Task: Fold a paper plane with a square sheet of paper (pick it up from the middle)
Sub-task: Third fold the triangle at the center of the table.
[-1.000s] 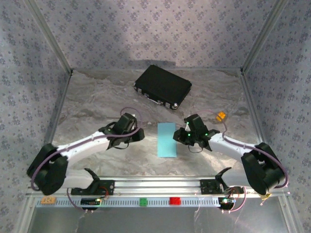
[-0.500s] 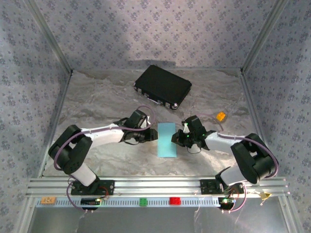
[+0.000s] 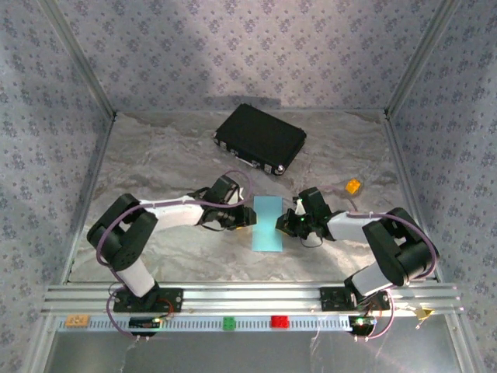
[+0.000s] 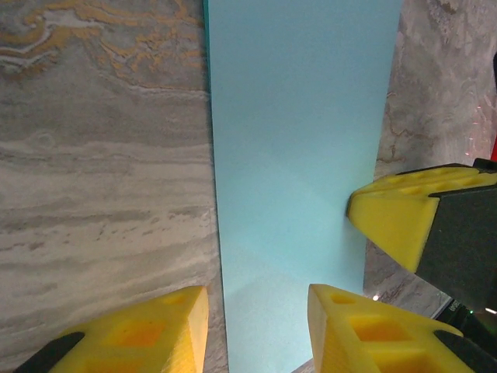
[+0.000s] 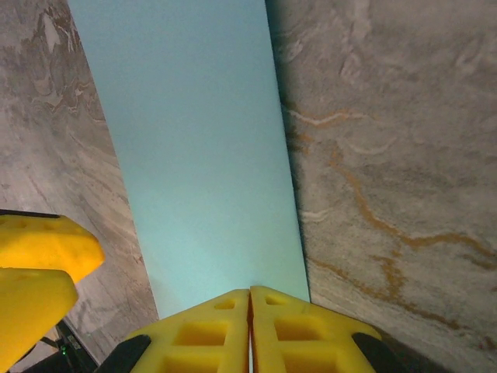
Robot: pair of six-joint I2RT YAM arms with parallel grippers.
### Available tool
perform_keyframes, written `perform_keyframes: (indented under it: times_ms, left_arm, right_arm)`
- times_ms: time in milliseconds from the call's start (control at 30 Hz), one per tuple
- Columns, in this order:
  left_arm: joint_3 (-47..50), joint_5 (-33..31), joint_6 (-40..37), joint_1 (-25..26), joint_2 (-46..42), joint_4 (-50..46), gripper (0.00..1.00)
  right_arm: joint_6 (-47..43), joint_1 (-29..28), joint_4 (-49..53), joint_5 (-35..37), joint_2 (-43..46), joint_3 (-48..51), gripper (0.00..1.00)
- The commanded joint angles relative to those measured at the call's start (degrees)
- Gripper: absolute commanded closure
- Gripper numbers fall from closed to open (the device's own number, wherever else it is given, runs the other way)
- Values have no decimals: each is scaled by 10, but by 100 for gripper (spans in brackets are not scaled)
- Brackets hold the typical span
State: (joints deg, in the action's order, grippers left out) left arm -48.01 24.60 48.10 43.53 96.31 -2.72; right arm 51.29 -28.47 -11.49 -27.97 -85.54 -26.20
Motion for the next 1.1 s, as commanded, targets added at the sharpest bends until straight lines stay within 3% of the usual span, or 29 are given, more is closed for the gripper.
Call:
perform_keyframes:
  times_ms: [0, 667, 1067]
  left_arm:
    - [-23, 19, 6, 8, 20, 5, 63]
    - [-49, 28, 7, 14, 74, -21, 66]
    - [-40, 47, 17, 15, 53, 18, 67]
  right_arm:
    - [9, 3, 41, 19, -11, 20, 90]
    - [11, 5, 47, 23, -12, 20, 92]
    - [12, 6, 43, 21, -23, 17, 92]
